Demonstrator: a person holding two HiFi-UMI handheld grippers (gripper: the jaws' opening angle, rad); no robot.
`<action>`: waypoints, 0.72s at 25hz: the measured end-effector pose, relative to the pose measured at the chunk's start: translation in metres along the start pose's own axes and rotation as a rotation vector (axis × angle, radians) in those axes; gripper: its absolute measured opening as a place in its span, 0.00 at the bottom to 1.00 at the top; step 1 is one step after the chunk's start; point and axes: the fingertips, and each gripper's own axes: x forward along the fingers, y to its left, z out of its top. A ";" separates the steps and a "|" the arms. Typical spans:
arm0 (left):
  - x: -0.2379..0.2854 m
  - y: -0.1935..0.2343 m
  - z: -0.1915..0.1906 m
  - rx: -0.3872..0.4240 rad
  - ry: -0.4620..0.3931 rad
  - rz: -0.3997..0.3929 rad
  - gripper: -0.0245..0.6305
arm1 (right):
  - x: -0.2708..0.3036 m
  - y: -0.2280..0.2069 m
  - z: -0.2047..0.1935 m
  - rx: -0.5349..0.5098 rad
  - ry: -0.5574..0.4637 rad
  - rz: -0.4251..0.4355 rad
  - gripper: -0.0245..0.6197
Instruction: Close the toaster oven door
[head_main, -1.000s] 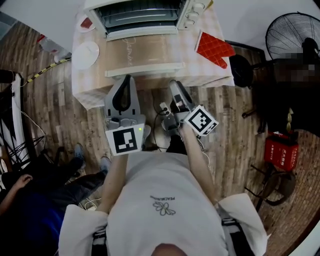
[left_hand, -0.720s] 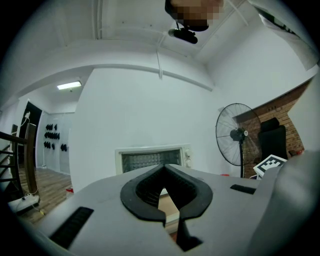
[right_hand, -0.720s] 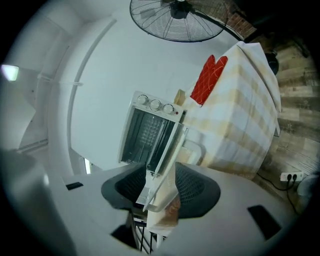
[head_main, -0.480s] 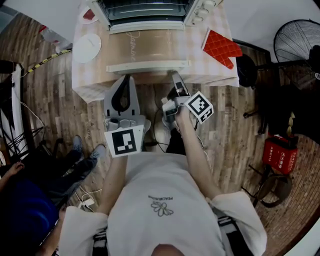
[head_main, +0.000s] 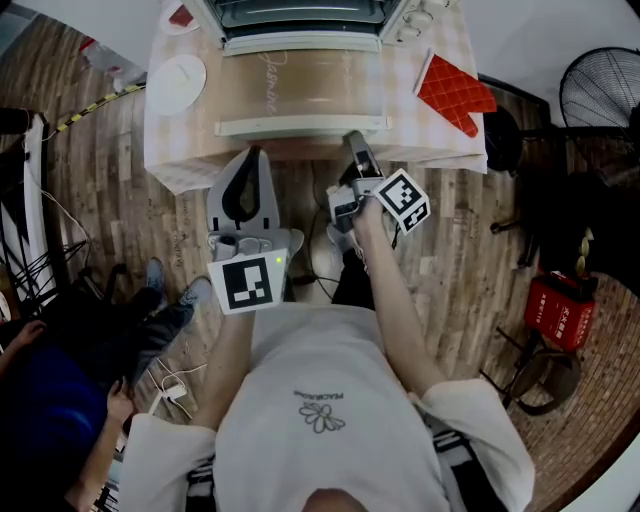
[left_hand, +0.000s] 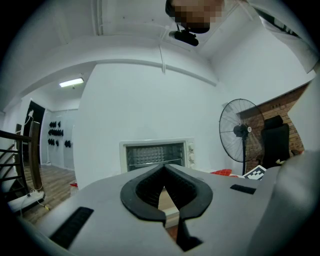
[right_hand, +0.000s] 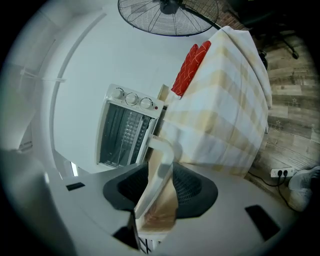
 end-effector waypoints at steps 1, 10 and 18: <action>0.000 0.001 -0.001 -0.002 0.001 0.002 0.06 | 0.001 -0.001 0.000 0.005 -0.001 -0.003 0.24; 0.005 0.006 -0.005 -0.005 0.007 0.000 0.06 | 0.011 -0.006 0.003 0.033 -0.020 -0.015 0.23; 0.013 0.007 -0.007 -0.007 0.011 -0.004 0.06 | 0.018 -0.004 0.009 0.054 -0.036 -0.004 0.20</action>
